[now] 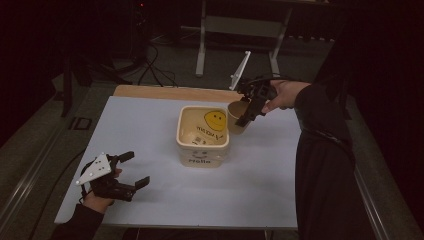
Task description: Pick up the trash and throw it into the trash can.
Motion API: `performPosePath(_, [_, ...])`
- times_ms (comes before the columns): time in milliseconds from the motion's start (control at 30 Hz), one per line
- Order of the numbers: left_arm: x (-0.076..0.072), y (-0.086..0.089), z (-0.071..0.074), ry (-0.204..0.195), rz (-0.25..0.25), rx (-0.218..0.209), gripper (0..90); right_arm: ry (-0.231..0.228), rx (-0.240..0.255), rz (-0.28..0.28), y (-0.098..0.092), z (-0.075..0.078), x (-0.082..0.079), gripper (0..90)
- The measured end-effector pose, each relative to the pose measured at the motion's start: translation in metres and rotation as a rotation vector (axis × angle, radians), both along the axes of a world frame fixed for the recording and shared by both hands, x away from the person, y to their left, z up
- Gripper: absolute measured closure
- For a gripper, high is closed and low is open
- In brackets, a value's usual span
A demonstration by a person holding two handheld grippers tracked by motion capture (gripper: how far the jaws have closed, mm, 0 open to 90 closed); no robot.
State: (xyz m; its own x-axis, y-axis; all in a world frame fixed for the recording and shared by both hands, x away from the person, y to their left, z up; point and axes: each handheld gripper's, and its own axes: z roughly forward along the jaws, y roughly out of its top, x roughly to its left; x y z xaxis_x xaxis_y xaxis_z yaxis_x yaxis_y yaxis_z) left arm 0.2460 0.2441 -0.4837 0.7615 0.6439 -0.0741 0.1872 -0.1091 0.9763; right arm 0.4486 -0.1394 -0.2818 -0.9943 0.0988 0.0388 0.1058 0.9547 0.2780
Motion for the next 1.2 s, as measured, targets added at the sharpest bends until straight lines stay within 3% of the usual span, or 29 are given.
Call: performPosePath(1200, [0.000, 0.001, 0.000, -0.001, -0.018, 0.007, 0.6, 0.018, 0.038, 0.060, 0.060, -0.011, 0.015, 26.8])
